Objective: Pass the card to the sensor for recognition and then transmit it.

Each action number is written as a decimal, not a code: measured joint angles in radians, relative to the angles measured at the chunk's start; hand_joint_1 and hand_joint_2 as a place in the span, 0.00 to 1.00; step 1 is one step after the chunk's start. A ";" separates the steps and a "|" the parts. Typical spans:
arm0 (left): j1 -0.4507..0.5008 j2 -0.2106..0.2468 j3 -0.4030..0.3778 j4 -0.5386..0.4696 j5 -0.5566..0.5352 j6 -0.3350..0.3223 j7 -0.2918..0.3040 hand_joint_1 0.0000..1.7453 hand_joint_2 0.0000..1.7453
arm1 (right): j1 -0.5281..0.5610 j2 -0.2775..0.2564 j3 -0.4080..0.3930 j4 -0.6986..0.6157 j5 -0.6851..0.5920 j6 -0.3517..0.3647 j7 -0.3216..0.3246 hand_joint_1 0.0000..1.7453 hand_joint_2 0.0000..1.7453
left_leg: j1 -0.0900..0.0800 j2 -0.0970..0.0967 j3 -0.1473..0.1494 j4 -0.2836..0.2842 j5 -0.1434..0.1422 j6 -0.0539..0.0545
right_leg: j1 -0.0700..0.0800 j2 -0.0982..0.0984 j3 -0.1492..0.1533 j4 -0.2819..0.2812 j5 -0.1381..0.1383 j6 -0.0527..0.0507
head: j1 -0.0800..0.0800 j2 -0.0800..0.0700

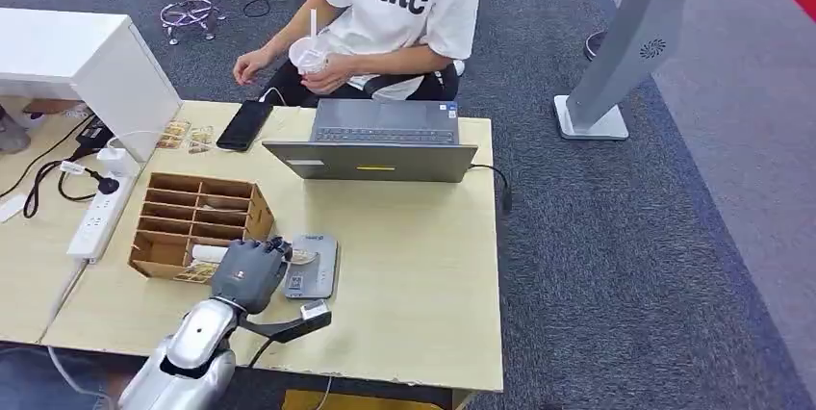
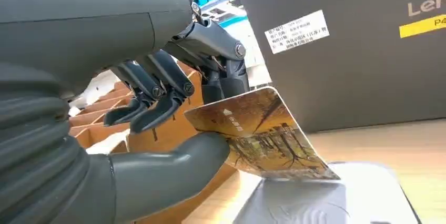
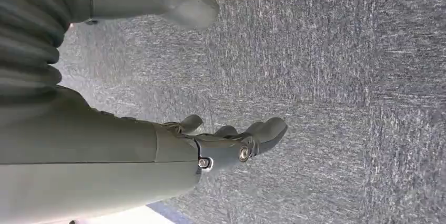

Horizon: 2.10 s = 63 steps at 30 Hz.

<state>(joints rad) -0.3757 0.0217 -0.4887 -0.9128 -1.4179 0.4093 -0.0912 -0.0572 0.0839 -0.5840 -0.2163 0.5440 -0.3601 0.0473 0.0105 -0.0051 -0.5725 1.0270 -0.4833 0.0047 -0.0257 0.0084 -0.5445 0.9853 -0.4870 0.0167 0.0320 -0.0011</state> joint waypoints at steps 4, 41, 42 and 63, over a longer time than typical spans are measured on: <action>-0.009 -0.003 -0.003 0.019 0.000 0.002 0.000 1.00 1.00 | 0.000 0.000 -0.001 0.000 0.002 0.000 0.000 0.00 1.00 | 0.000 0.000 0.000 0.000 0.000 0.000 | 0.000 0.000 0.000 0.000 0.000 0.000 | 0.000 0.000; -0.130 0.171 0.251 -0.434 0.125 0.115 -0.034 1.00 1.00 | -0.001 0.007 -0.063 0.001 0.063 -0.015 0.002 0.00 1.00 | 0.000 0.000 0.000 0.000 0.000 0.000 | 0.000 0.000 0.000 0.000 0.000 0.000 | 0.000 0.000; -0.129 0.170 0.251 -0.437 0.121 0.118 -0.034 1.00 1.00 | -0.001 0.008 -0.066 0.001 0.063 -0.015 0.002 0.00 1.00 | 0.000 0.000 0.000 0.000 0.000 0.000 | 0.000 0.000 0.000 0.000 0.000 0.000 | 0.000 0.000; -0.047 0.121 0.250 -0.522 0.117 0.225 -0.024 0.00 1.00 | -0.005 0.010 -0.090 0.001 0.064 -0.018 0.007 0.00 1.00 | 0.000 0.000 0.000 0.000 0.000 0.000 | 0.000 0.000 0.000 0.000 0.000 0.000 | 0.000 0.000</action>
<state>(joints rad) -0.4223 0.1423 -0.2388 -1.4344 -1.3004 0.6340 -0.1148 -0.0627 0.0938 -0.6745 -0.2155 0.6085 -0.3777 0.0542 0.0104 -0.0052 -0.5727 1.0271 -0.4833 0.0047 -0.0258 0.0084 -0.5443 0.9857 -0.4870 0.0168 0.0324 -0.0011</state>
